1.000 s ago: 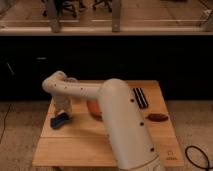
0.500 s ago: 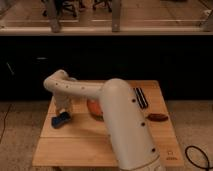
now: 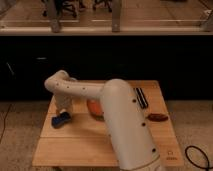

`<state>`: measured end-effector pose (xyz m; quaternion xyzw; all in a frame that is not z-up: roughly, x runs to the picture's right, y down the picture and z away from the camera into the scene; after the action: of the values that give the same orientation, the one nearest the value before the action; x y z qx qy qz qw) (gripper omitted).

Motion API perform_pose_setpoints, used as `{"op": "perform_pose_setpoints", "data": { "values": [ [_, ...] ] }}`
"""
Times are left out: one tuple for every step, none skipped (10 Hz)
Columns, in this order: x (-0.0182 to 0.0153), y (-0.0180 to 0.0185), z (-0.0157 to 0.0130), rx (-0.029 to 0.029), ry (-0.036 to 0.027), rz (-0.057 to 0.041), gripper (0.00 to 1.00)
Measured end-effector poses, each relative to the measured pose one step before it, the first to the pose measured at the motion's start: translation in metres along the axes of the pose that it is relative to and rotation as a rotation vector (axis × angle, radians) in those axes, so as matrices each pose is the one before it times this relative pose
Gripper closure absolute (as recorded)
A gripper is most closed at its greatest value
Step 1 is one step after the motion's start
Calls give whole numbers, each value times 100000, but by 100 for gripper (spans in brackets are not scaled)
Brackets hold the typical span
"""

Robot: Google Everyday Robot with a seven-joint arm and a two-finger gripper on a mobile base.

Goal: Place the white sponge in the ceramic bowl

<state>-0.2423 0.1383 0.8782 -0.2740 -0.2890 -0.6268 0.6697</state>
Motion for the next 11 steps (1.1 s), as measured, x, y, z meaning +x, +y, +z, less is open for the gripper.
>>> {"op": "perform_pose_setpoints", "data": {
  "values": [
    [168, 285, -454, 44, 225, -113, 67],
    [81, 314, -56, 237, -300, 122, 68],
    [-13, -2, 52, 134, -150, -321, 68],
    [-2, -93, 18, 443, -20, -262, 68],
    [73, -81, -248, 768, 291, -150, 68],
    [104, 170, -271, 403, 90, 104, 67],
    [164, 292, -415, 375, 81, -84, 62],
    [151, 666, -370, 500, -93, 295, 61],
    [171, 815, -275, 377, -29, 421, 61],
    [54, 189, -168, 382, 73, 127, 57],
    [-24, 70, -181, 293, -7, -85, 55]
  ]
}}
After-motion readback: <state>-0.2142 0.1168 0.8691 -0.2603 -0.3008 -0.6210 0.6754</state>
